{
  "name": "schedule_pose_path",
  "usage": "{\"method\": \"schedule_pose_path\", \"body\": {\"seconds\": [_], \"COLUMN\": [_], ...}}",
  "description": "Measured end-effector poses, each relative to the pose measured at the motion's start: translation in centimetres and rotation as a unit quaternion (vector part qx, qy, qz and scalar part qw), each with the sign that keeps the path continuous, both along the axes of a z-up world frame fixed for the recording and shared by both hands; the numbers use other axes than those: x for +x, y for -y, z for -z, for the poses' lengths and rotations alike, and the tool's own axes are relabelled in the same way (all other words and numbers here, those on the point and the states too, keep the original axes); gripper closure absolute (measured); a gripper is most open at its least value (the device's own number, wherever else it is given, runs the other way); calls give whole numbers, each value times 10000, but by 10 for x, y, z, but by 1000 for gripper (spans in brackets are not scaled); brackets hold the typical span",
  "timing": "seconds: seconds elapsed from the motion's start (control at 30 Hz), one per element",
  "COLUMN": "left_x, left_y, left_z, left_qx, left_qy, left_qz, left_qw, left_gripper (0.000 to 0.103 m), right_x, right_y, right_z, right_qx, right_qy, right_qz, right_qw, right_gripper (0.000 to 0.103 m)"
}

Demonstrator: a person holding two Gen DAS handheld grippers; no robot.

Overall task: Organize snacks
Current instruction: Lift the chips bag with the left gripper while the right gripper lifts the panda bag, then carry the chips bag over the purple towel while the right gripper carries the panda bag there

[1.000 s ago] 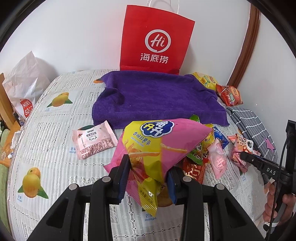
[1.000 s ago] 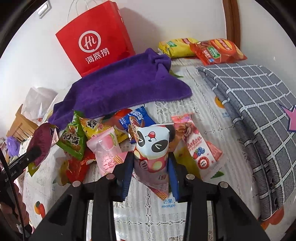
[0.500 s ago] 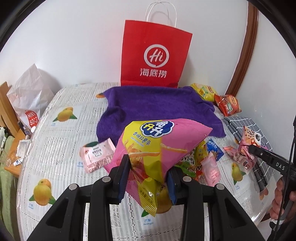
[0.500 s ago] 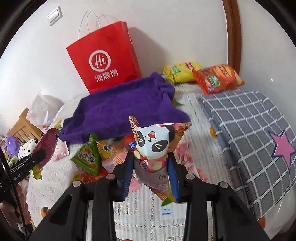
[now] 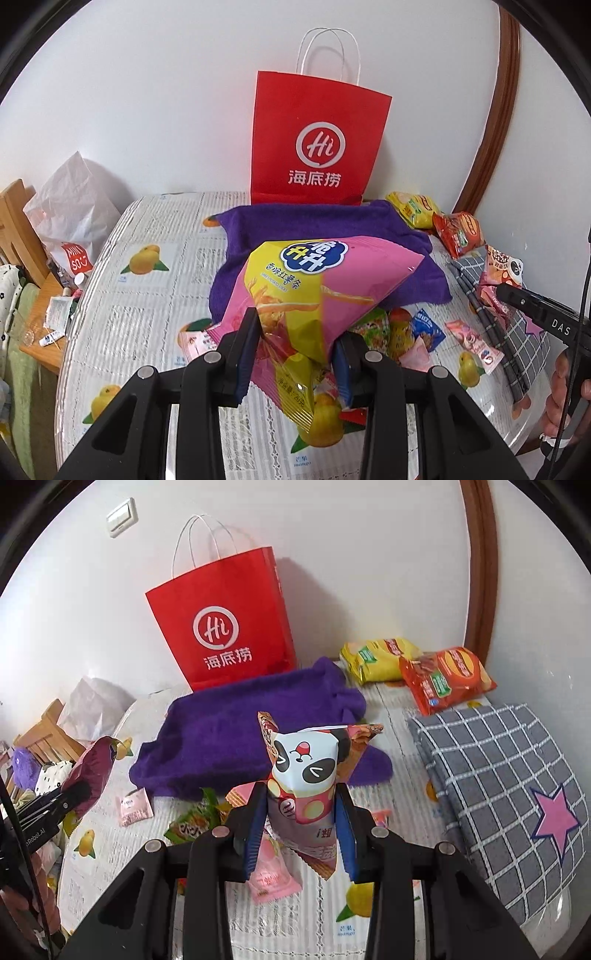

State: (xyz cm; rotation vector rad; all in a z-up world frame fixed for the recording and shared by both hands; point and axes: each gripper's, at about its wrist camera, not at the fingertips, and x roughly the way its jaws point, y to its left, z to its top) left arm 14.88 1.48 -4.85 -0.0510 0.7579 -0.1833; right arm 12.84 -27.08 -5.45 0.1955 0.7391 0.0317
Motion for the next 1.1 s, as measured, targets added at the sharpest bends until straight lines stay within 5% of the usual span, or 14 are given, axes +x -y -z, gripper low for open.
{"method": "schedule_pose_path", "body": {"seconds": [0.57, 1.1], "left_x": [48, 103], "left_y": [-5, -4], "left_z": [-14, 3], "left_qx": [49, 56], "left_qy": [-6, -196], "left_qz": [-100, -122], "left_qw": [9999, 9997], "left_gripper": [69, 69], "right_x": [51, 113], "right_y": [-9, -19], "right_z": [-13, 0], "right_qx": [16, 3], "right_qy": [1, -169], "right_qz": [-148, -269], "right_qw": [9999, 9995], "right_gripper": [67, 67]}}
